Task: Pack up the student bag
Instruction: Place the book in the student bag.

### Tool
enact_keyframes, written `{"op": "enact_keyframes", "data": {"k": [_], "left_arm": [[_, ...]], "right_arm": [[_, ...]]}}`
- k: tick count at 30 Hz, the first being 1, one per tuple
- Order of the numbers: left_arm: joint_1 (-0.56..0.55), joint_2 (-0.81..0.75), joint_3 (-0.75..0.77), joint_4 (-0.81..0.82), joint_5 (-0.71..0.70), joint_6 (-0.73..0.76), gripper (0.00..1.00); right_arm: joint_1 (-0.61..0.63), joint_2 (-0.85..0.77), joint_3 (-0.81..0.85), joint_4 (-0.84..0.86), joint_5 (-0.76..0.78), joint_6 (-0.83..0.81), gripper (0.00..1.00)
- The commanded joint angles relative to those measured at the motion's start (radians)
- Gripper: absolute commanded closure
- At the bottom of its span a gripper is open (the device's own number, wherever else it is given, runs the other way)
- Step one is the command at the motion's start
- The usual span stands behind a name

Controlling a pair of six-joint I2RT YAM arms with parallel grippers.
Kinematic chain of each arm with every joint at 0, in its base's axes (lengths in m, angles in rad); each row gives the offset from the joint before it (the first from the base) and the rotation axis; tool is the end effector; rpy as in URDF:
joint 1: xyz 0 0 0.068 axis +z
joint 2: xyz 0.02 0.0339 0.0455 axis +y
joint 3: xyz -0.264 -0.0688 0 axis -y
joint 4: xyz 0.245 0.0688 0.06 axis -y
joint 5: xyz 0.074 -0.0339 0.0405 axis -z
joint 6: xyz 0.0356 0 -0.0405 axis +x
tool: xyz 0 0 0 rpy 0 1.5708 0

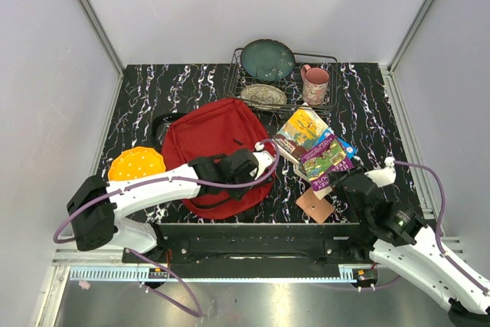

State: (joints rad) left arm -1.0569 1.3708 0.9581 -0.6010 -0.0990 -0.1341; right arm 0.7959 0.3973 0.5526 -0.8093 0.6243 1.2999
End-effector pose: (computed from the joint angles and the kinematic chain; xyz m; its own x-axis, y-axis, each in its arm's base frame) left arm 0.1377 -0.2368 0.2361 -0.5259 0.6610 -0.5352 0.7775 0.6287 0.0125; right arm 0.0785 0.0505 0.2502 -0.3597 0.7500 -0.5550 0.3418 0.6594 0.6696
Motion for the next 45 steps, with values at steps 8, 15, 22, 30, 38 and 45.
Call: {"op": "enact_keyframes", "data": {"k": [8,15,22,30,38,45], "left_arm": [[0.0,-0.062,0.091,0.012,-0.143,-0.057,1.0],[0.047,-0.093,0.224,0.006,-0.062,-0.061,1.0],[0.083,-0.067,0.318,-0.006,-0.146,-0.162,1.0],[0.161,-0.116,0.398,-0.011,-0.33,-0.275,1.0],[0.158,-0.231,0.349,0.173,-0.294,-0.285,1.0],[0.156,-0.211,0.334,0.178,-0.209,-0.271,1.0]], "right_arm": [[0.0,-0.029,0.041,0.128,-0.087,-0.043,1.0],[0.002,-0.038,-0.026,0.283,-0.305,-0.102,1.0],[0.002,-0.025,-0.051,0.433,-0.446,-0.111,1.0],[0.002,-0.051,-0.138,0.617,-0.606,0.132,1.0],[0.003,0.088,-0.29,0.984,-0.732,0.334,1.0],[0.002,0.438,-0.24,1.292,-0.77,0.306,1.0]]}}
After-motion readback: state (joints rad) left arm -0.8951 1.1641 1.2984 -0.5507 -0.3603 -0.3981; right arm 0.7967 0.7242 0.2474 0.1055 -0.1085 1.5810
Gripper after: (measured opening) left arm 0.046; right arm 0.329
